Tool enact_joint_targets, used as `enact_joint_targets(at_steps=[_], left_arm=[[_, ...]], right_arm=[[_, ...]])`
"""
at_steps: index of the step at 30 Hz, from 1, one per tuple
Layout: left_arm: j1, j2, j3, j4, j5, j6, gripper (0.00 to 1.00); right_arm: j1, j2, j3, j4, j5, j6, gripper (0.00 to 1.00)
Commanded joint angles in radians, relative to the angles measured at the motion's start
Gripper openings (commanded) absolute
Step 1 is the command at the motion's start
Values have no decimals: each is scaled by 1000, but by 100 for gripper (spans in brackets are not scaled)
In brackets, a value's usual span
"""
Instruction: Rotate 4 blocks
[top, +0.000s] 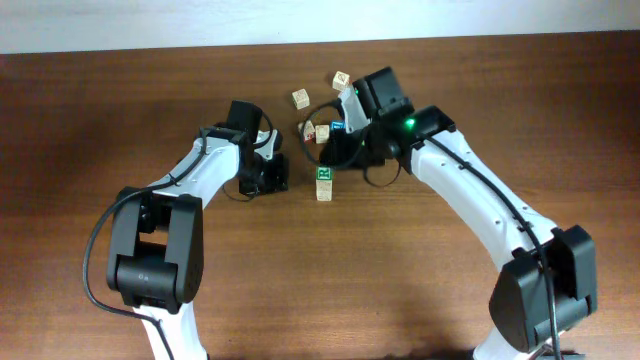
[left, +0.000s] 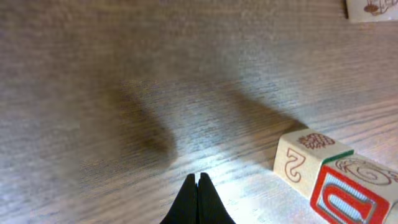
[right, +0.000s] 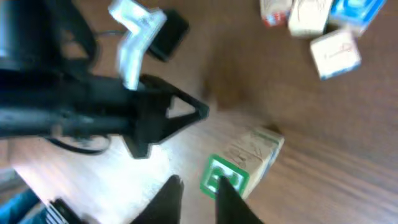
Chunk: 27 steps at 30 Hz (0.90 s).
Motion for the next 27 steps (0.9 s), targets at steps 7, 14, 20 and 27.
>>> enact_joint_targets(at_steps=[7,14,20,27], left_arm=[[6,-107,332,-238,-209,97,0],[70,-385,440,-332,-355,173,0],[98,-523,440,-391,-426,173,99],[98,-523,440,-392,-426,173,99]], right_arm=[[-101,-39,730,-527,336,-152,86],[-331,-179,838,-776,365,-193,98],[-440,-359,835,-898,420,-194,98],[-437,-445,835,-898,410,-193,98]])
